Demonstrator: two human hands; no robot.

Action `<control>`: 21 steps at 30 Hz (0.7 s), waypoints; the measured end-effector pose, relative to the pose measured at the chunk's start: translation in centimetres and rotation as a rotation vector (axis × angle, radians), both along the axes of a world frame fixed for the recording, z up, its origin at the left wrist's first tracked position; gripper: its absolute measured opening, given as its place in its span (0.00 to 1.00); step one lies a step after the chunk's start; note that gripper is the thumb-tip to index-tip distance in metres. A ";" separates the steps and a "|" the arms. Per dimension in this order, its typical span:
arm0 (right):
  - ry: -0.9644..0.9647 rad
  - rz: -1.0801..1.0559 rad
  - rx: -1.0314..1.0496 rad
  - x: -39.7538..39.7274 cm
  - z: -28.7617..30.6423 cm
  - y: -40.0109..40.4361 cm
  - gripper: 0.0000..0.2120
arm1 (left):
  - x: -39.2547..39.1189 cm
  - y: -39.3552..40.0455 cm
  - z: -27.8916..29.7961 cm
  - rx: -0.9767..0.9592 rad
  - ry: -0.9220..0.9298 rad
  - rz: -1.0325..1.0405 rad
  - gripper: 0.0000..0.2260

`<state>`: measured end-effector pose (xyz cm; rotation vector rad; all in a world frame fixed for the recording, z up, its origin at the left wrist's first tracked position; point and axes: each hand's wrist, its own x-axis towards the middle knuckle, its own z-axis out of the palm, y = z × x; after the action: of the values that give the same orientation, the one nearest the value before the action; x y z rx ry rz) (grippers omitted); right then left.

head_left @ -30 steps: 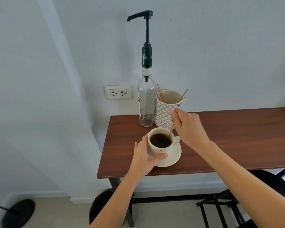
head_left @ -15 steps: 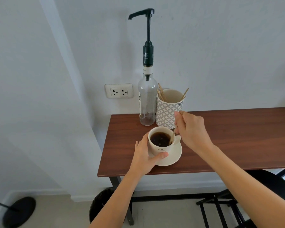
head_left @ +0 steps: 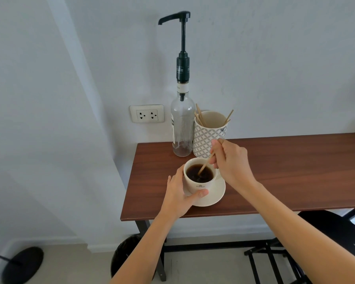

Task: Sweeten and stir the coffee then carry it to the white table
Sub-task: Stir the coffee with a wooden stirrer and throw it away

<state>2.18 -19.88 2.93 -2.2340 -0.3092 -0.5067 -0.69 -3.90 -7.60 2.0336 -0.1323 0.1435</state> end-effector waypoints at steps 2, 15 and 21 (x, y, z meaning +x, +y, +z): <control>-0.010 -0.006 0.020 0.4 -0.1 -0.1 0.19 | 0.0 0.0 0.1 -0.004 0.003 -0.005 0.34; -0.052 -0.032 -0.011 0.5 0.3 -1.1 0.20 | 0.0 0.0 0.2 -0.004 0.003 -0.006 0.33; 0.020 0.037 0.075 0.1 -0.4 -0.4 0.19 | 0.0 0.0 0.1 -0.019 0.001 -0.003 0.34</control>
<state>2.27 -20.31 2.57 -2.1554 -0.3161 -0.4684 -0.72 -3.93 -7.48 2.0147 -0.1331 0.1411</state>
